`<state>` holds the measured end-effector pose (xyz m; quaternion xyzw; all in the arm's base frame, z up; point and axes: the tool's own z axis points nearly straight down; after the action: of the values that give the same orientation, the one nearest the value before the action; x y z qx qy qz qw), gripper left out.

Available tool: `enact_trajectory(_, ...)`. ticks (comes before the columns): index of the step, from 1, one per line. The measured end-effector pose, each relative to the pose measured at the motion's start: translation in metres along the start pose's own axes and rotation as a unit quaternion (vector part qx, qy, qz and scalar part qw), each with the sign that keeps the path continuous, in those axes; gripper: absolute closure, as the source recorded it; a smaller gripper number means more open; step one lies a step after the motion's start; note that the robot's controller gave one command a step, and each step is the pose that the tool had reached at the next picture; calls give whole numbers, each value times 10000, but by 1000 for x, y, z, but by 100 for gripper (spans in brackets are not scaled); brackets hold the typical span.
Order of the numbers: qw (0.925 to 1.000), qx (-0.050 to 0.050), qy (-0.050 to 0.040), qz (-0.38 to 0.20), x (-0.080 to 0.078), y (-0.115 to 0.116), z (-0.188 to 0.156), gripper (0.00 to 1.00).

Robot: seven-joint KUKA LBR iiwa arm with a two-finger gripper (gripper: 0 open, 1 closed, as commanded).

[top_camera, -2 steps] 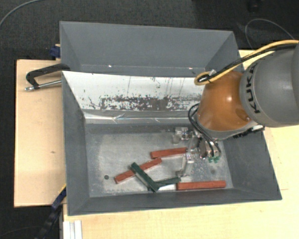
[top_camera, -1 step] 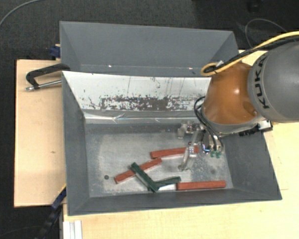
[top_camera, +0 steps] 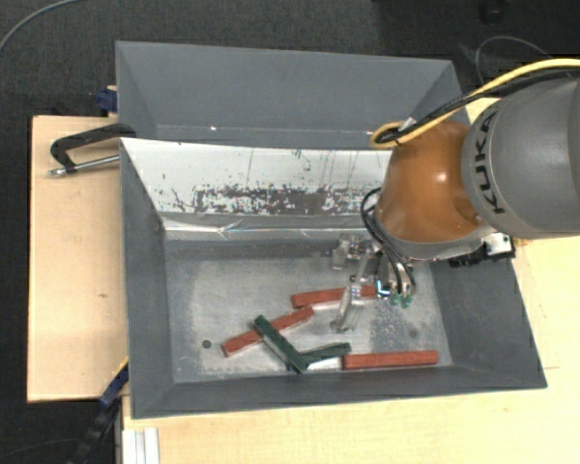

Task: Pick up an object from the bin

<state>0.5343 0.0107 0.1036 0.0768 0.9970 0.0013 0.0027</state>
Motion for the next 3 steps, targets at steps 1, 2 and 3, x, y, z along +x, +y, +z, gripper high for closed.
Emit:
enact_trajectory(1,9996,10,31,294,4,-19,33,0)
enact_trajectory(2,9996,6,22,291,3,-18,33,0)
enact_trajectory(3,9996,5,23,293,3,-18,33,100)
